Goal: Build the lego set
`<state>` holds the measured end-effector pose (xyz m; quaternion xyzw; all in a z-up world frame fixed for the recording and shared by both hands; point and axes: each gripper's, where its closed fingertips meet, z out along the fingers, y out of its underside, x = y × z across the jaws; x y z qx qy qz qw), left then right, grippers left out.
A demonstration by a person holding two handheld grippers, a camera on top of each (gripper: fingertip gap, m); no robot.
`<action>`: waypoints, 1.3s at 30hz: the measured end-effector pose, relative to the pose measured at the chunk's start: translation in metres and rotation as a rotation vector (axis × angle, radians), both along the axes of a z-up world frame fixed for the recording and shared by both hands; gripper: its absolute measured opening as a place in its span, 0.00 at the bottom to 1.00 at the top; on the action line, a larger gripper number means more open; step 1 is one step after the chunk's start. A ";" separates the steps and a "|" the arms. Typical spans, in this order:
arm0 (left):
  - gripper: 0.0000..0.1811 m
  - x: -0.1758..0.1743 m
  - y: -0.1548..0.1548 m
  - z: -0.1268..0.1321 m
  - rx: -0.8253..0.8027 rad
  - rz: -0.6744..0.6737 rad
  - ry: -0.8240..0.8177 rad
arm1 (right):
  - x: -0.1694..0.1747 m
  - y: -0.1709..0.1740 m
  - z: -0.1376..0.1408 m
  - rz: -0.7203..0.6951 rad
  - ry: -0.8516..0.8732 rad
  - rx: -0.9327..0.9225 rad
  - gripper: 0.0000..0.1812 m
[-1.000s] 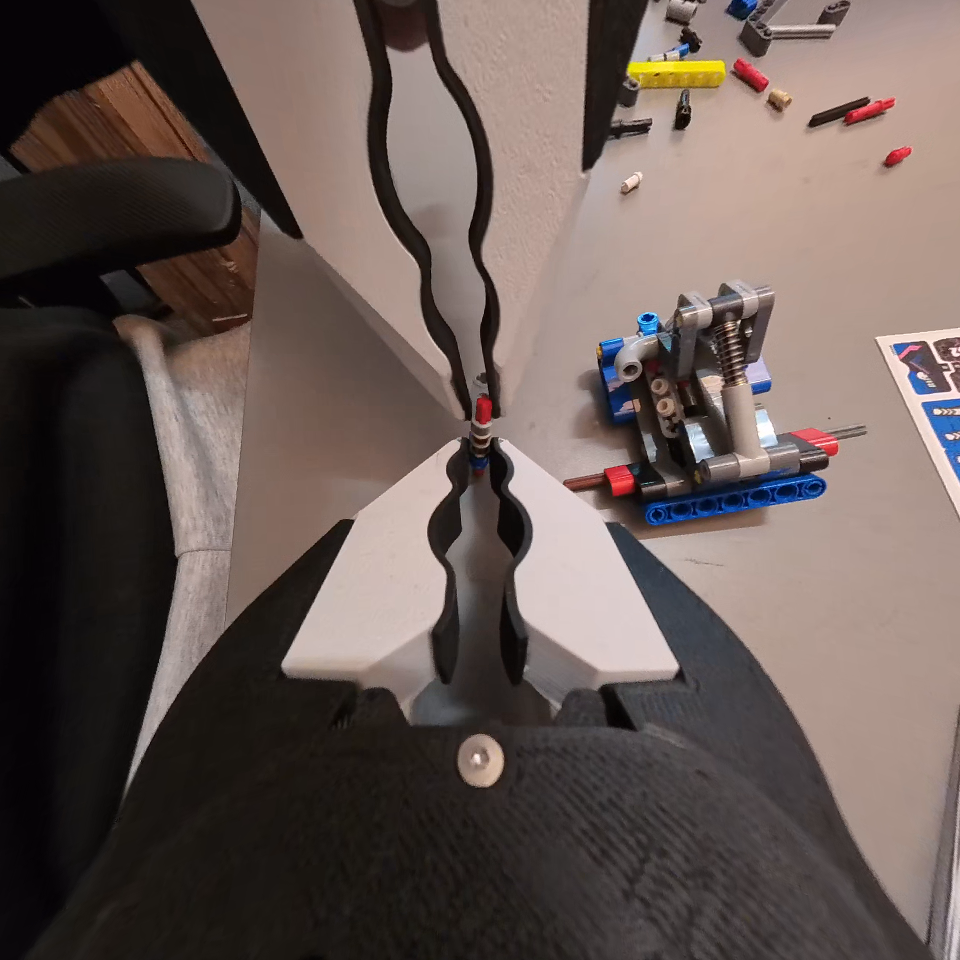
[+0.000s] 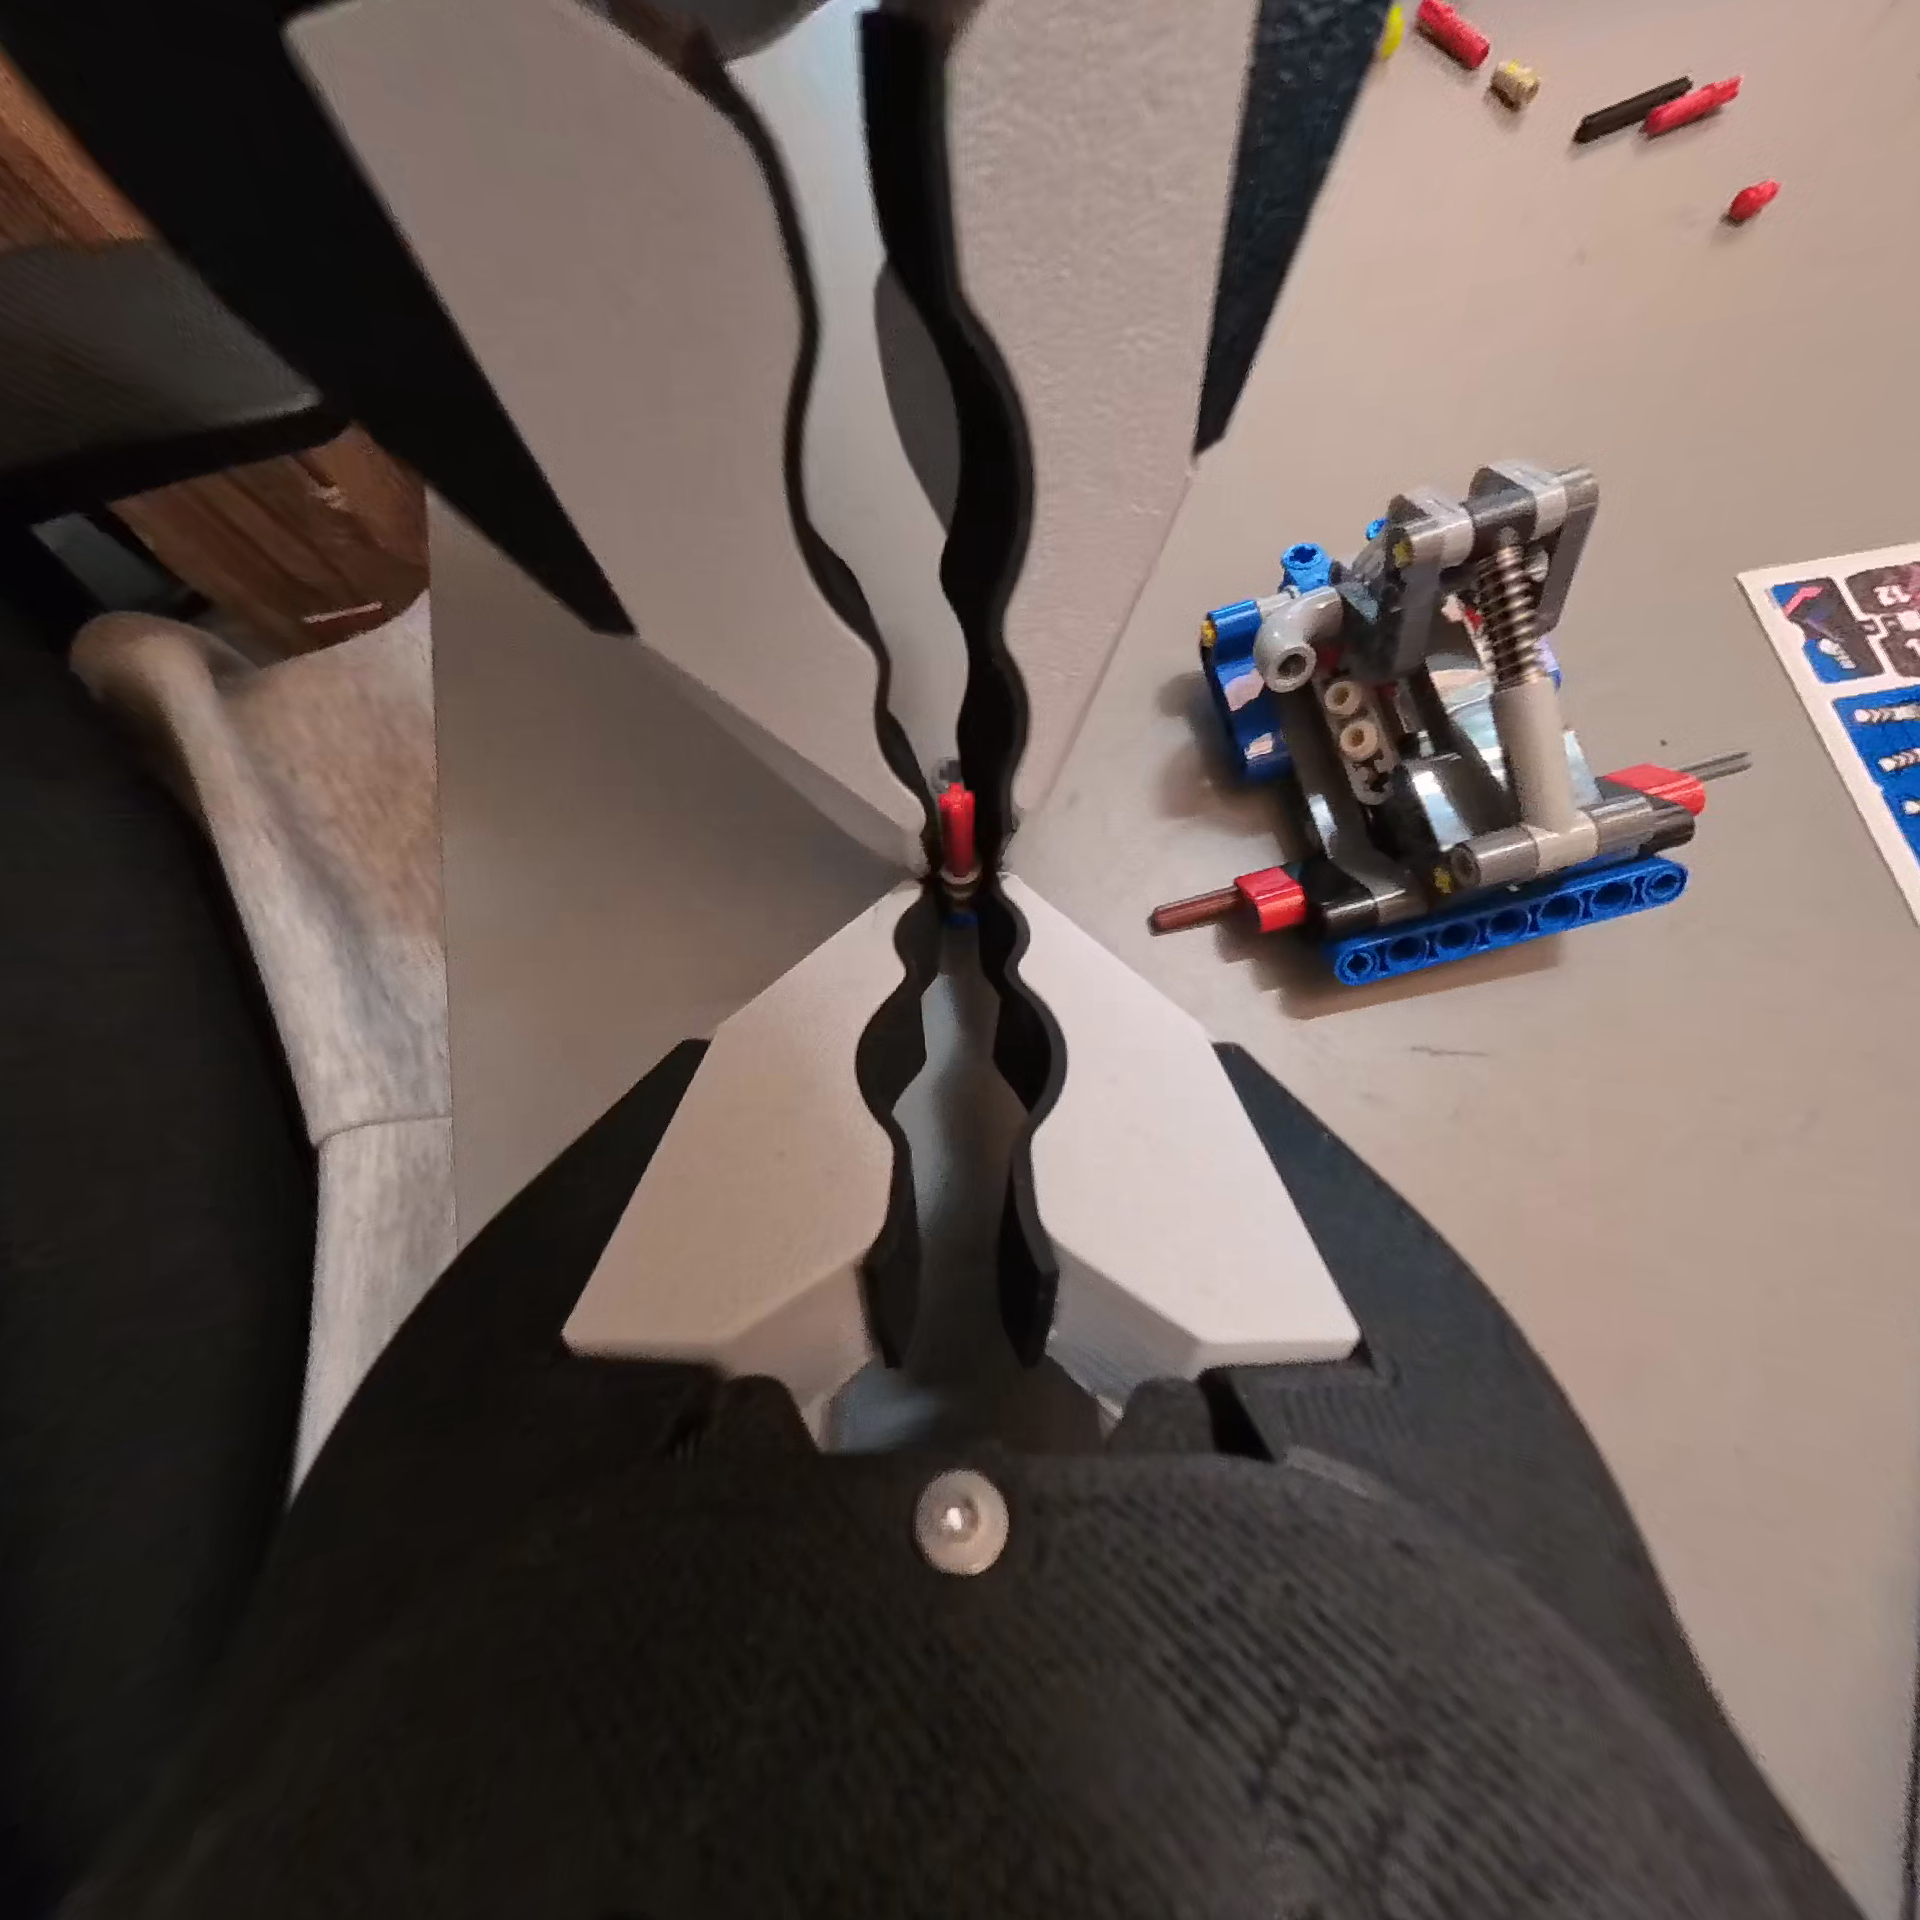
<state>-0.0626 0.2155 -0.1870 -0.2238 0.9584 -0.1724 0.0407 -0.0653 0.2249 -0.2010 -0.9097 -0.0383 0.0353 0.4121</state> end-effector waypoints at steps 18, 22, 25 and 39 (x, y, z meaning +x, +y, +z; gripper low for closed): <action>0.03 -0.002 -0.003 0.002 -0.113 0.040 -0.004 | -0.001 -0.005 0.001 -0.003 0.094 -0.005 0.03; 0.11 0.003 0.008 0.020 -0.182 0.072 -0.066 | -0.001 -0.005 0.001 0.000 0.121 -0.007 0.03; 0.11 0.005 0.012 0.037 -0.283 0.127 -0.093 | -0.001 -0.005 0.001 0.000 0.128 -0.007 0.03; 0.03 -0.002 0.000 -0.008 -0.096 0.061 -0.081 | -0.001 -0.006 0.000 0.000 0.074 -0.008 0.03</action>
